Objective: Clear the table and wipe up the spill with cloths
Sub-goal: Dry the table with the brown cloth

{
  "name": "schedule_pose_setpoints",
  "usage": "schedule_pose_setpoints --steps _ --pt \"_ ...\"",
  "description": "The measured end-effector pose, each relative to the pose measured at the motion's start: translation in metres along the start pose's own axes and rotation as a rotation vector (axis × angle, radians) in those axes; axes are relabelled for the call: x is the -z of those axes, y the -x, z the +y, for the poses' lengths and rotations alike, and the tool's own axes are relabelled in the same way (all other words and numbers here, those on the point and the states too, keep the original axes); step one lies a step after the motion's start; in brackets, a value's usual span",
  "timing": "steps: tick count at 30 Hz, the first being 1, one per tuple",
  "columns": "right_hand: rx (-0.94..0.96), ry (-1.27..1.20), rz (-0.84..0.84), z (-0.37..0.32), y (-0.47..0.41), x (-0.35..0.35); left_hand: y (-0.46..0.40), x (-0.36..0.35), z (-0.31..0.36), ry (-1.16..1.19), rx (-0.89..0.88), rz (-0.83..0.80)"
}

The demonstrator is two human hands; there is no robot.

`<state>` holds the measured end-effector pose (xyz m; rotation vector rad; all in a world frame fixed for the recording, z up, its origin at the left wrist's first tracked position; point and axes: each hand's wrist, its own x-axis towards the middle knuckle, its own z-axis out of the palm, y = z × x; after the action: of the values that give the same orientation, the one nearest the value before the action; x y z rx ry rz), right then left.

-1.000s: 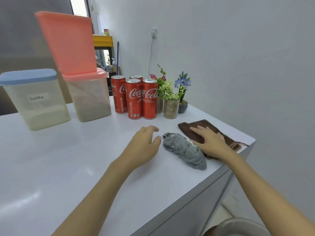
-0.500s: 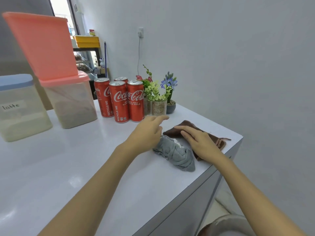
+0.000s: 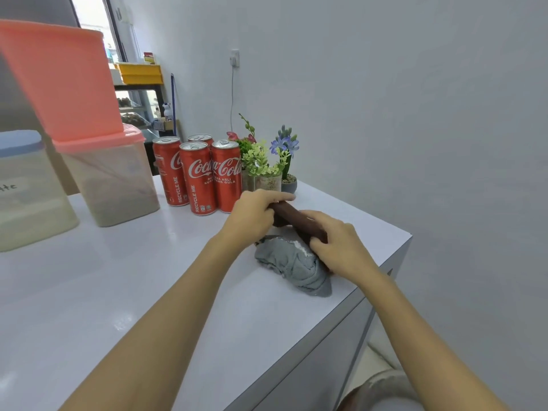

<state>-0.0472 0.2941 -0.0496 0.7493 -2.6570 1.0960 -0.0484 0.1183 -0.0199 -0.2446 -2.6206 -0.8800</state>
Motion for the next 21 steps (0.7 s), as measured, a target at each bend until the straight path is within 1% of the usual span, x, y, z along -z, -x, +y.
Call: schedule_pose_setpoints --steps 4,6,7,9,12,13,14,15,16,17,18,19,21 --pt "0.142 0.027 0.136 -0.047 0.000 0.000 0.011 0.037 -0.005 0.084 -0.019 0.132" --pt "0.237 0.055 0.152 -0.079 0.005 -0.008 0.020 0.064 -0.014 0.115 0.010 0.169" --pt "0.270 0.071 0.129 -0.096 0.009 -0.015 0.028 0.079 -0.021 0.114 0.023 0.150" --pt "0.330 0.132 0.087 -0.126 0.022 -0.035 0.050 0.108 -0.043 0.083 0.029 0.043" --pt "0.457 0.379 0.140 -0.153 0.040 -0.077 0.091 0.144 -0.081 -0.131 0.086 -0.158" --pt "0.493 0.388 0.113 -0.161 0.047 -0.093 0.104 0.151 -0.092 -0.212 0.136 -0.219" --pt "0.516 0.353 -0.005 -0.171 0.054 -0.106 0.117 0.157 -0.101 -0.290 0.193 -0.275" --pt "0.495 0.296 -0.165 -0.180 0.062 -0.116 0.128 0.162 -0.108 -0.374 0.251 -0.328" --pt "0.430 0.166 -0.302 -0.186 0.068 -0.122 0.139 0.167 -0.113 -0.464 0.308 -0.372" --pt "0.326 -0.003 -0.396 -0.194 0.072 -0.122 0.149 0.172 -0.116 -0.554 0.367 -0.396" --pt "0.220 -0.153 -0.430 -0.196 0.073 -0.122 0.157 0.178 -0.117 -0.630 0.419 -0.399" --pt "0.149 -0.229 -0.420 -0.196 0.069 -0.121 0.164 0.185 -0.118 -0.685 0.464 -0.376" --pt "0.073 -0.207 -0.323 -0.193 0.055 -0.119 0.172 0.191 -0.116 -0.736 0.489 -0.275"
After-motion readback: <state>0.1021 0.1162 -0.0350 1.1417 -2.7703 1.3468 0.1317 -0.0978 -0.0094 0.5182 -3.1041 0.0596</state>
